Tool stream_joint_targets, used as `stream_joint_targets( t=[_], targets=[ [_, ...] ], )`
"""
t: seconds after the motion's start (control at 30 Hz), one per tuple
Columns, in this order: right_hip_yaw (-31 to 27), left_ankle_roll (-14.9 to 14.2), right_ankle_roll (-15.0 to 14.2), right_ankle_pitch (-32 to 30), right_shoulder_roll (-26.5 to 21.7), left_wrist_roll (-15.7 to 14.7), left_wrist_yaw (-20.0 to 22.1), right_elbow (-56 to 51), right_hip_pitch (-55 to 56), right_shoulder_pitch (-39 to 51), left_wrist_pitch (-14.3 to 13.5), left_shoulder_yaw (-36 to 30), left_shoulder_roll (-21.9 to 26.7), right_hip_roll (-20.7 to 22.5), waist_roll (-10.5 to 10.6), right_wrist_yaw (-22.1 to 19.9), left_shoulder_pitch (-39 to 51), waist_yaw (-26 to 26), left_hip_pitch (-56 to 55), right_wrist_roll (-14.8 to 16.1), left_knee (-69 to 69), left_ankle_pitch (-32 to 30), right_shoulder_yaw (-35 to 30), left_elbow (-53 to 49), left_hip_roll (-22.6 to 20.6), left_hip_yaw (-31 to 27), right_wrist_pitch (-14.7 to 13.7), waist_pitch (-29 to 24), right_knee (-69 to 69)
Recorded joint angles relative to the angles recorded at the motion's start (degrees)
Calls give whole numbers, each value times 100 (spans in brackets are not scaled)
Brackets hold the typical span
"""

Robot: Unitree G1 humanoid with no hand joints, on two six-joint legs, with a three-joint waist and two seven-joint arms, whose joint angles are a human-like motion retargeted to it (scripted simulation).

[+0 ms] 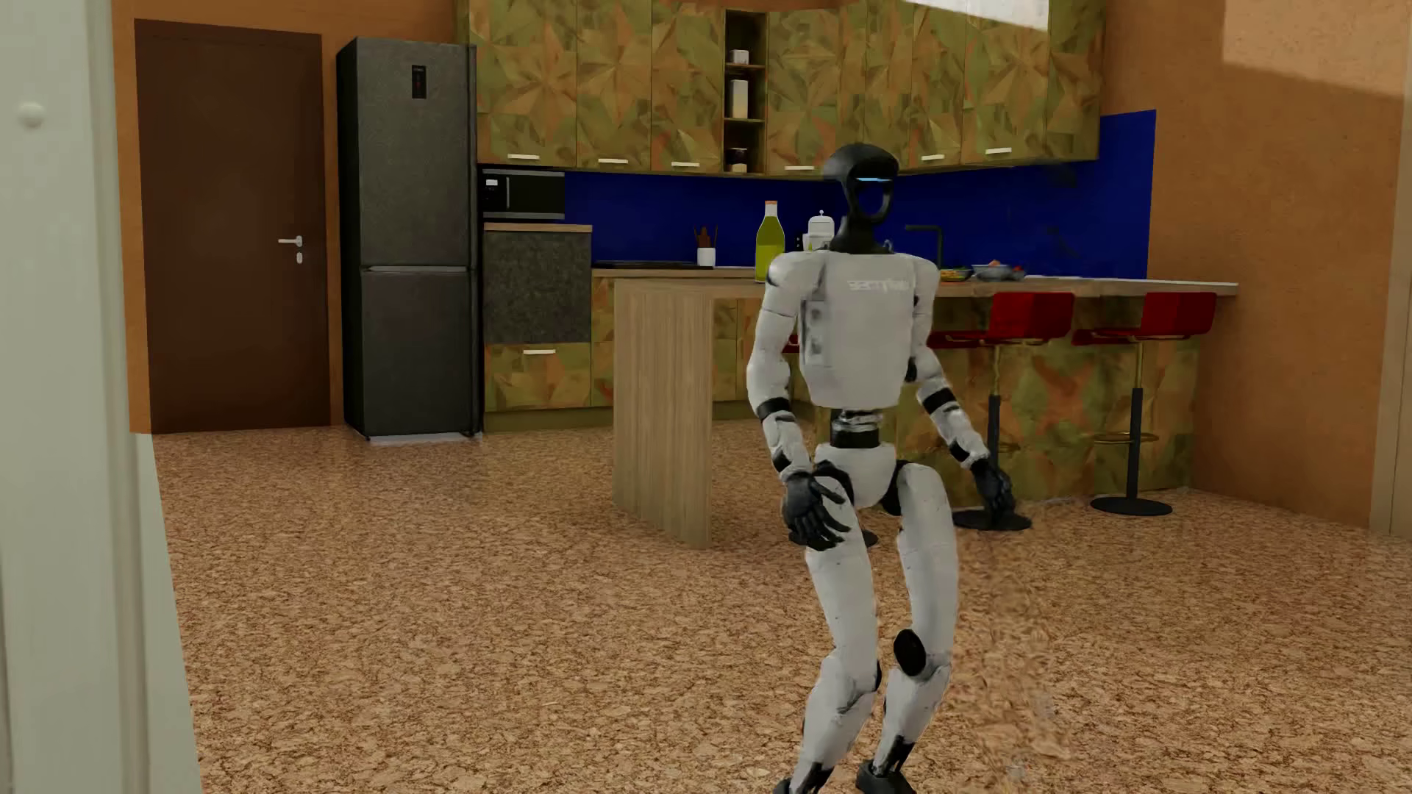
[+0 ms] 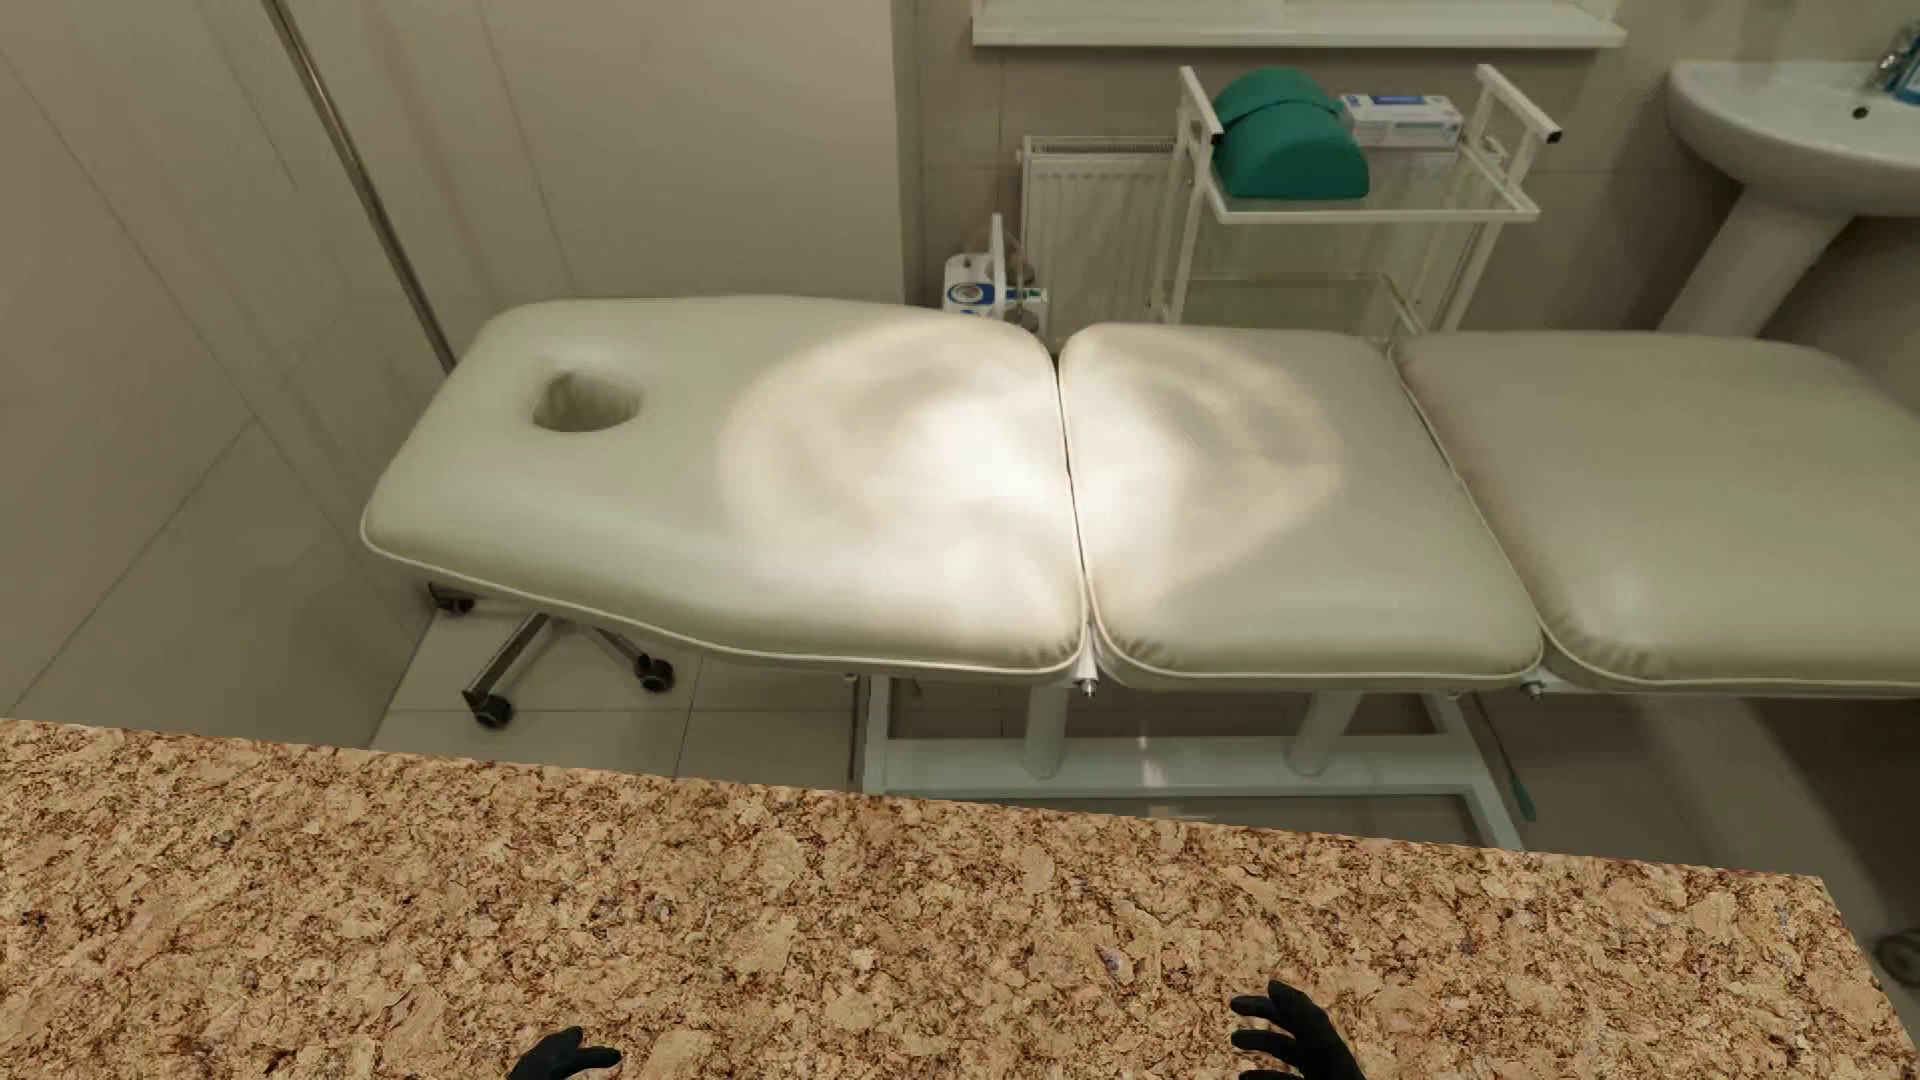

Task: Rotate 180

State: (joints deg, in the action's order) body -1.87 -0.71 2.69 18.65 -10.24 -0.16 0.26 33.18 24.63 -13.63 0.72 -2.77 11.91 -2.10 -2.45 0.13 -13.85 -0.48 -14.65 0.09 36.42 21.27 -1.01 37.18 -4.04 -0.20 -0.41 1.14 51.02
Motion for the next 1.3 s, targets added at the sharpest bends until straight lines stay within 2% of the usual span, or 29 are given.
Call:
stream_joint_targets(
  t=[0.03,0.07,0.13,0.17,0.23,0.27,0.3,0.37,0.43,0.47,0.5,0.53,0.57,0.6,0.63,0.67,0.77,0.83,0.87,0.9,0.93,0.97,1.03,1.1,1.13,1.17,1.23,1.27,1.3],
  targets=[
    [23,251,277,587,42,12,69,426,-166,-246,333,-151,-160,19,40,6,263,172,-73,-44,202,173,-311,-45,-157,-254,16,61,-480],
    [172,210,-345,444,99,31,193,633,-381,-240,493,-167,-292,-1,212,71,322,319,-166,-180,492,352,-274,32,-129,-368,160,51,-721],
    [442,323,-399,646,83,107,530,235,-353,291,628,-80,-175,-97,393,109,145,465,-374,-435,947,607,-521,186,13,-183,476,-206,-395],
    [513,337,-311,455,236,177,732,106,-77,439,695,48,-218,-139,430,58,99,566,-450,-457,1088,682,-550,353,-3,-249,476,-313,157],
    [269,341,464,206,211,255,1085,618,181,236,712,42,-95,-154,254,129,-38,792,-325,-348,857,608,-350,307,-185,-529,216,-346,355],
    [146,332,43,402,66,258,1253,604,35,191,638,-27,-118,-270,208,292,-31,842,-330,-309,846,624,42,324,-262,-673,230,-339,-463],
    [260,350,-724,352,-171,237,1357,594,-132,220,660,-104,-299,-318,246,379,-66,875,-325,-246,879,693,-109,111,-167,-597,253,-339,-678],
    [545,252,-706,503,22,116,1243,223,-319,286,597,26,-212,-411,186,374,62,826,-337,-68,875,743,-289,116,157,-60,280,-360,-721],
    [716,235,-737,575,131,128,989,178,-302,499,466,219,-192,-434,333,273,69,838,-385,9,1201,1018,-524,278,353,55,131,-388,-252],
    [617,351,-534,102,158,193,907,192,52,503,447,177,-111,-487,326,215,77,694,-324,-14,1185,1035,-712,454,256,-78,26,-411,572],
    [345,353,363,-254,183,251,891,359,419,367,379,188,-12,-340,225,253,58,640,-260,-60,1031,988,-548,521,160,-227,-52,-329,1109],
    [168,338,993,-130,175,301,925,371,597,343,294,181,81,-157,133,366,96,564,-107,-137,878,953,-245,606,95,-384,-10,-345,1236],
    [139,315,967,248,55,356,1001,19,784,353,288,25,204,-17,48,543,96,444,-75,-266,868,992,-49,501,66,-482,116,-336,1094],
    [84,293,769,522,-91,390,1094,159,731,313,393,-121,26,19,-41,688,170,428,-61,-405,969,1064,15,320,-23,-604,91,-315,514],
    [67,209,-314,206,-248,387,1157,499,444,223,505,-189,-218,-154,-115,775,264,466,-116,-478,1204,1127,-81,167,-53,-574,21,-289,-265],
    [180,116,-666,276,-330,318,1116,520,294,253,498,-188,-263,-177,-56,802,102,636,-143,-479,1360,1135,-182,-21,150,-295,76,-293,-348],
    [763,-299,-676,456,-60,109,720,342,-25,557,769,112,-221,-363,332,440,-69,944,-337,-217,1343,1250,-296,19,643,21,80,-309,-476],
    [509,-25,-771,550,107,52,541,120,-53,671,741,114,49,-439,426,156,-197,1044,-226,100,1268,1271,-510,322,466,-92,-79,-364,-189],
    [358,186,-312,417,83,-3,545,161,9,632,716,195,85,-406,444,108,-171,975,-84,146,1129,1222,-534,428,374,-188,-178,-419,163],
    [150,116,510,433,13,-56,655,205,102,371,635,228,69,-362,347,154,-129,888,-57,98,979,1150,-350,357,232,-364,-227,-347,303],
    [62,144,929,688,-136,-76,817,360,3,201,534,132,49,-391,272,253,9,877,4,37,868,1104,-148,233,134,-513,-187,-323,-70],
    [147,85,-825,712,-252,-51,1011,460,-317,92,417,-11,-60,-591,231,333,114,807,-87,-8,1066,1010,-130,43,131,-501,-50,-308,-567],
    [407,-134,-998,760,-82,-25,1216,333,-519,227,343,-93,-386,-665,254,269,57,706,-363,-124,1519,764,-385,6,349,-156,255,-265,-729],
    [646,-310,-981,693,16,-8,1009,278,-525,480,507,246,-240,-716,402,110,101,797,-477,-221,1270,1029,-634,161,727,272,286,-359,-272],
    [555,40,-811,240,155,19,907,115,-191,590,434,353,-15,-741,419,40,30,767,-401,-214,1267,1049,-638,379,647,144,296,-445,591],
    [258,41,-197,-524,153,38,897,111,254,555,340,287,144,-635,354,48,-42,771,-389,-190,1166,996,-699,576,517,-48,255,-386,1343],
    [-17,69,718,159,-155,77,1019,93,567,239,394,67,109,-403,162,416,-103,893,-246,-176,938,908,-80,312,284,-440,201,-331,897],
    [-35,36,738,718,-180,111,1072,273,541,115,521,-63,-23,-495,-24,568,-41,885,-215,-195,985,903,195,198,118,-551,155,-340,-159],
    [-96,-37,-892,170,-294,120,1066,401,271,154,653,-93,-273,-529,-38,594,-64,831,-283,-209,1250,924,9,62,177,-484,202,-325,-478]
  ],
)
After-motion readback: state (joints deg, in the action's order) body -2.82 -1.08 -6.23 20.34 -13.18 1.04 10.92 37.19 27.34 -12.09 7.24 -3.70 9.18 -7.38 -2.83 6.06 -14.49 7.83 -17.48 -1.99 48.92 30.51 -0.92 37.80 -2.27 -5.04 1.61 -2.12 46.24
